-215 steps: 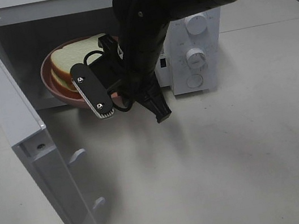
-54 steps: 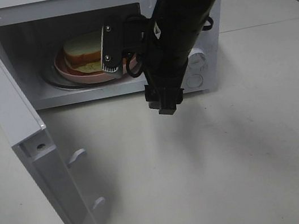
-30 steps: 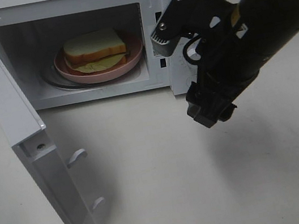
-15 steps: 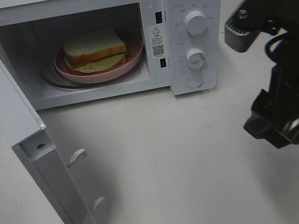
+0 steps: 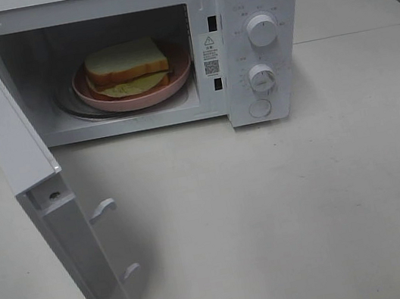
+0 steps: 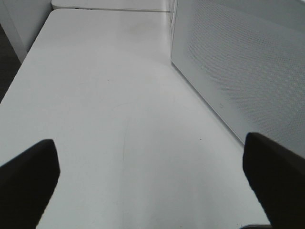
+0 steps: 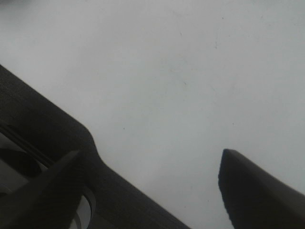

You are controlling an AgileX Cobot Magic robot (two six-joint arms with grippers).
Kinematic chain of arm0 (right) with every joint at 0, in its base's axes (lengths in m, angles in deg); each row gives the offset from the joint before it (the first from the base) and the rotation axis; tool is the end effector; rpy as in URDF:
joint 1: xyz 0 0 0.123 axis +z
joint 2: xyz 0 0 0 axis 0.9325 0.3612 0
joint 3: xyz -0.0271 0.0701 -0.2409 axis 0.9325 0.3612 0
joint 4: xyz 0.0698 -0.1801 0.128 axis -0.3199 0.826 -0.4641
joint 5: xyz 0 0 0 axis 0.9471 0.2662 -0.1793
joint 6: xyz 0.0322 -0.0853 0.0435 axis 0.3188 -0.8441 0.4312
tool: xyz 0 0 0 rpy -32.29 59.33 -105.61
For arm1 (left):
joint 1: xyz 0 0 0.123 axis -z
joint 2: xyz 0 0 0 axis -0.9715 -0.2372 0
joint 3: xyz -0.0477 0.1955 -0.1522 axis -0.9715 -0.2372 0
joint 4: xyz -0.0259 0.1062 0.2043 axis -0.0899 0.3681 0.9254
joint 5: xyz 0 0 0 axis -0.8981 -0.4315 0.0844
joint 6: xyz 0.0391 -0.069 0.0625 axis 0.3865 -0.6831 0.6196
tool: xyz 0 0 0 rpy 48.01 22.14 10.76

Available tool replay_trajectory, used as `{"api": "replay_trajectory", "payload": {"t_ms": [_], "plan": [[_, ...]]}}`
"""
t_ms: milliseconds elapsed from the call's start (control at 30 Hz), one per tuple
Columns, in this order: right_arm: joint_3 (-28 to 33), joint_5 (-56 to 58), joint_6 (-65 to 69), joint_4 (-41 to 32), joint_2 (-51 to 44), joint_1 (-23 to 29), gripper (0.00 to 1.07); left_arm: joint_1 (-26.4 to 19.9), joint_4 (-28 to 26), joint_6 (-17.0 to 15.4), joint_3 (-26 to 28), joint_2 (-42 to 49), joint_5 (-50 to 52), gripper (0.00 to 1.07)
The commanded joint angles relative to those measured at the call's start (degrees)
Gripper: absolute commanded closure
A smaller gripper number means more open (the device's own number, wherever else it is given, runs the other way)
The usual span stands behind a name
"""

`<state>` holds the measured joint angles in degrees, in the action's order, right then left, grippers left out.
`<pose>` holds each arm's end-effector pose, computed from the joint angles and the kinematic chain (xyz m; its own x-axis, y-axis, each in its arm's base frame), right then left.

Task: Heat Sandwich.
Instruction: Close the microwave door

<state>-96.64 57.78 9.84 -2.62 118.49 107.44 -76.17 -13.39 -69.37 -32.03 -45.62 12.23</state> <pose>0.0945 0.0580 0.2701 -0.6224 -0.5158 -0.5887 -0.5647 0.8167 -0.1186 0.0170 -0.0007 0.2658 -0.4455 -0.0365 -0.8945 -0.0078 0.9993 -0.0369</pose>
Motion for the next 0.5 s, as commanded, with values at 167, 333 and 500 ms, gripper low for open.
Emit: {"api": "replay_trajectory", "payload": {"t_ms": [167, 333, 500], "plan": [[0.2, 9.6, 0.6, -0.1, -8.1, 0.2, 0.32, -0.1, 0.1, -0.3, 0.3, 0.9, -0.2, 0.04], [0.5, 11.1, 1.0, 0.0, -11.5, 0.2, 0.32, -0.1, 0.1, -0.3, 0.3, 0.9, -0.2, 0.04], [1.9, 10.3, 1.8, 0.0, -17.4, -0.9, 0.32, -0.1, 0.1, -0.3, 0.3, 0.9, -0.2, 0.04]]}}
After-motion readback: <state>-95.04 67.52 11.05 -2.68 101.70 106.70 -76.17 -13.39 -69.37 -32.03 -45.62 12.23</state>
